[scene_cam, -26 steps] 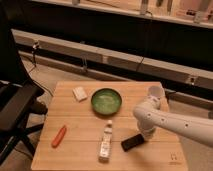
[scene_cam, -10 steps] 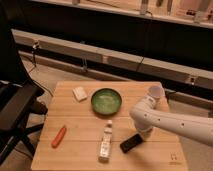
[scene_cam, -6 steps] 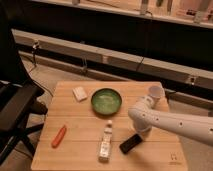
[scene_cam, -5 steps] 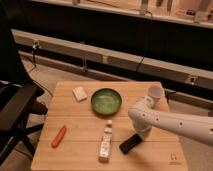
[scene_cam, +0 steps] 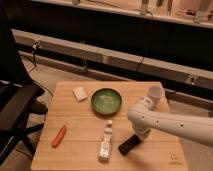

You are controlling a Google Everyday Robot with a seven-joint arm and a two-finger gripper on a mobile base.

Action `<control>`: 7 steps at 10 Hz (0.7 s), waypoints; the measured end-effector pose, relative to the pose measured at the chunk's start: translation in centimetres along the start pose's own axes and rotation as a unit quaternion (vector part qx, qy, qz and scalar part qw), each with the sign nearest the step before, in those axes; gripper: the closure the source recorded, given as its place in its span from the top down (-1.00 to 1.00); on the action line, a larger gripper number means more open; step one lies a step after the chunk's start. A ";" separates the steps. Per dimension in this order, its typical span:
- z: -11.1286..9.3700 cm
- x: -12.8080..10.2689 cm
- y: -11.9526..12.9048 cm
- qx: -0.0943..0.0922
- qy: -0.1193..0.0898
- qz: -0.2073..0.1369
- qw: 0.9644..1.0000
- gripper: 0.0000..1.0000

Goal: Push the eraser across the table

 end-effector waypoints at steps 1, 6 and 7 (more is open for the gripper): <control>-0.2 -0.1 0.0 0.001 0.000 -0.002 1.000 -1.00; -0.3 -0.5 0.1 0.003 -0.003 -0.014 1.000 -1.00; -0.3 -0.7 0.1 0.003 -0.004 -0.016 1.000 -1.00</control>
